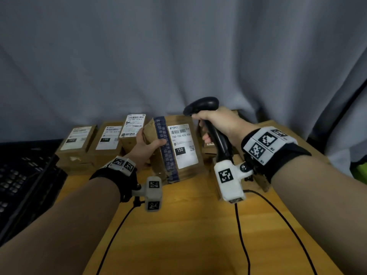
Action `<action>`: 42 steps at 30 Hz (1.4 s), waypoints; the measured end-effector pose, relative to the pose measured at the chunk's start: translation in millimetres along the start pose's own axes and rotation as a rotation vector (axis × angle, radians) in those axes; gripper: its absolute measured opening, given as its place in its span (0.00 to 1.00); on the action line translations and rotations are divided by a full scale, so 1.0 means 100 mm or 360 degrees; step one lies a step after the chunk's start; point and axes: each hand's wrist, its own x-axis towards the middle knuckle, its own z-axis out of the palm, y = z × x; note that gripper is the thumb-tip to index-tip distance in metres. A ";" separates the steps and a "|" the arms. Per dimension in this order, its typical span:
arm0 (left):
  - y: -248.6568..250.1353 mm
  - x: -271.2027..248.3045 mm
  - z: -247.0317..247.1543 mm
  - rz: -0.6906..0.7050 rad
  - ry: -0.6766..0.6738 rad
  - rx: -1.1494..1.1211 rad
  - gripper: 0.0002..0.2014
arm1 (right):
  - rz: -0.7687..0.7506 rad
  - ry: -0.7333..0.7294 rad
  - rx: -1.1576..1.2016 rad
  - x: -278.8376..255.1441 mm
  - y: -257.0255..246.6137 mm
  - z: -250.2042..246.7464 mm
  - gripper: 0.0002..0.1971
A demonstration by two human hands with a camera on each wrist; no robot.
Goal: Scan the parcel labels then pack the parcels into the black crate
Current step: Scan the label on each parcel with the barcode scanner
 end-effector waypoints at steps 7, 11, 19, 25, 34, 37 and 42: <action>0.05 0.08 0.00 -0.0136 0.0048 -0.0021 0.53 | 0.0153 -0.0073 -0.0202 -0.01 -0.09 0.06 0.14; 0.08 0.14 -0.01 -0.0139 0.0051 0.0005 0.59 | 0.0157 -0.0066 -0.0198 -0.02 -0.05 0.08 0.15; 0.11 0.13 0.00 -0.0110 0.0058 -0.0030 0.53 | 0.0154 -0.0016 -0.0044 -0.02 0.02 0.03 0.12; 0.10 0.10 0.02 -0.0105 0.0023 -0.0006 0.53 | 0.0153 -0.0011 -0.0004 -0.07 0.09 -0.02 0.11; 0.06 -0.09 0.03 -0.0135 0.0049 -0.0047 0.46 | 0.0055 0.0013 0.0015 -0.04 0.36 0.00 0.11; 0.16 -0.19 0.01 -0.0131 0.0080 -0.0142 0.47 | 0.0132 0.0039 0.0026 -0.03 0.53 -0.04 0.12; 0.34 -0.31 -0.10 -0.0034 0.0267 -0.0395 0.39 | 0.0288 -0.0258 0.0363 -0.04 0.59 -0.12 0.28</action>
